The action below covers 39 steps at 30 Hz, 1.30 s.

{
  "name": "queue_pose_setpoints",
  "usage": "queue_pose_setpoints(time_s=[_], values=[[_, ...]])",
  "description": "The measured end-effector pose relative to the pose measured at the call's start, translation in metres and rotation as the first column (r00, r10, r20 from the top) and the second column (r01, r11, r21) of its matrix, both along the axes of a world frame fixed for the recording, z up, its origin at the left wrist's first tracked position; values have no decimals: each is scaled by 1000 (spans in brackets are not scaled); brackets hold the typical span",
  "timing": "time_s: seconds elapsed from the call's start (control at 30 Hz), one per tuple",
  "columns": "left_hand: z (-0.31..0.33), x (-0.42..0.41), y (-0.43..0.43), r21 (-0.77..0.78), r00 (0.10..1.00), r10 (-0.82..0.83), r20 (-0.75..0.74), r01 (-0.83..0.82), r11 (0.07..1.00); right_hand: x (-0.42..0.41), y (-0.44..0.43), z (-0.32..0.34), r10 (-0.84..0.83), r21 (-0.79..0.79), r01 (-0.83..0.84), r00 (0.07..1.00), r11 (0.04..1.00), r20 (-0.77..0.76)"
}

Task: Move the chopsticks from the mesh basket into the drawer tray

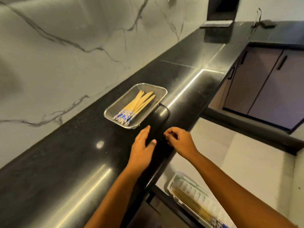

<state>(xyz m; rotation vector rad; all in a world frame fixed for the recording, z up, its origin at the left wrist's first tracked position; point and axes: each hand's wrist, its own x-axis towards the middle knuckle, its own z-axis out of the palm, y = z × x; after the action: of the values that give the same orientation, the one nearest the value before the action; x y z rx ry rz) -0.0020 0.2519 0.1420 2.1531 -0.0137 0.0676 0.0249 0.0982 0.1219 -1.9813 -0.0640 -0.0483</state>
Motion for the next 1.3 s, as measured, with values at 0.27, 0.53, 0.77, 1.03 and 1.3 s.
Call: queue_pose_setpoints(time_s=[0.27, 0.53, 0.77, 1.03, 1.3], values=[[18, 78, 84, -51, 949, 295, -108, -302, 952, 81, 63, 52, 131, 249, -79, 971, 965, -199], [17, 142, 123, -106, 907, 373, -195, -397, 912, 165, 139, 37, 81, 303, 76, 878, 950, -473], [9, 187, 132, -77, 919, 333, -213, -356, 931, 193, 167, 15, -185, 120, 308, 792, 944, -581], [14, 230, 157, -530, 859, 127, -495, -415, 739, 207, 181, -13, -229, -41, 250, 791, 967, -568], [21, 254, 119, -616, 796, -71, -601, -405, 676, 211, 185, -13, -235, 59, 327, 783, 943, -576]])
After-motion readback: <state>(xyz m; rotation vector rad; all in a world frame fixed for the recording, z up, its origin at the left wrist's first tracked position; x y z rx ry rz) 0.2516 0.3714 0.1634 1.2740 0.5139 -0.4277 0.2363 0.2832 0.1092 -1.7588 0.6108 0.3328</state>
